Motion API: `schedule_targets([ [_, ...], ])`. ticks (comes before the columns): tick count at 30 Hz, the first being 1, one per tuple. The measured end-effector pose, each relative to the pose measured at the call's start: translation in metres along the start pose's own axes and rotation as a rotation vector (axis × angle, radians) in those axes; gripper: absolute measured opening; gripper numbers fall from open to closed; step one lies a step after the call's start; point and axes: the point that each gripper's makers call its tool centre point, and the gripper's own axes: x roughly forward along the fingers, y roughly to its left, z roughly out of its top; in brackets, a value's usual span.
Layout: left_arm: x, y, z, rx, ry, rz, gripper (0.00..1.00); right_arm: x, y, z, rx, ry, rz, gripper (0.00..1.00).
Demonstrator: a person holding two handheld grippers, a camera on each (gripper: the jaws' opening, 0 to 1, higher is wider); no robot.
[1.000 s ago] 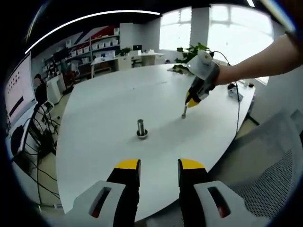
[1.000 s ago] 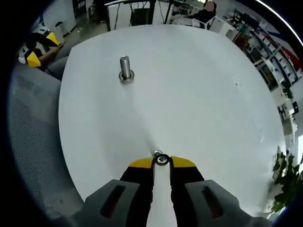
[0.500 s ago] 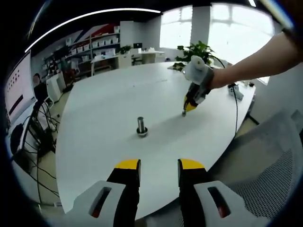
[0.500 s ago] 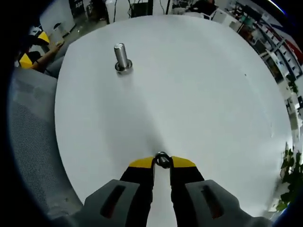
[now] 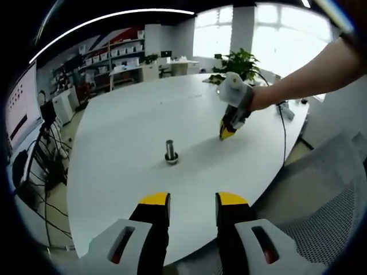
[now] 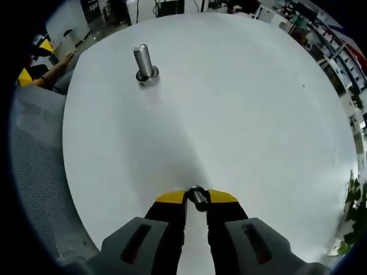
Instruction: Place the washer onto the threaded stud by aligning its center hole with the stud, sliding it down to the base, and recovering from edge contact or off-axis alignment until the washer reaches the visible bottom stop.
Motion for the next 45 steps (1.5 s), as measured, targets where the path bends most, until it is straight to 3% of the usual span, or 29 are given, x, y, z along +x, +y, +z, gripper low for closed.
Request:
schedule_targets([
  [9, 0.0, 0.0, -0.001, 0.001, 0.002, -0.002, 0.3, -0.007, 0.004, -0.006, 0.035, -0.009, -0.02, 0.22],
  [16, 0.001, -0.002, 0.001, 0.007, -0.005, -0.011, 0.31, -0.031, 0.012, -0.008, 0.057, -0.077, -0.056, 0.25],
  [22, -0.001, -0.002, 0.005, 0.011, -0.022, -0.008, 0.31, -0.058, 0.026, -0.023, 0.105, -0.146, -0.096, 0.25],
  [31, -0.002, -0.007, 0.01, 0.029, -0.045, -0.016, 0.31, -0.107, 0.044, -0.037, 0.262, -0.352, -0.162, 0.25],
  [37, -0.002, -0.007, 0.011, 0.018, -0.052, -0.019, 0.31, -0.135, 0.063, -0.039, 0.368, -0.505, -0.146, 0.28],
  [45, -0.004, -0.005, 0.018, 0.003, -0.083, -0.004, 0.33, -0.173, 0.084, -0.045, 0.414, -0.663, -0.158, 0.34],
])
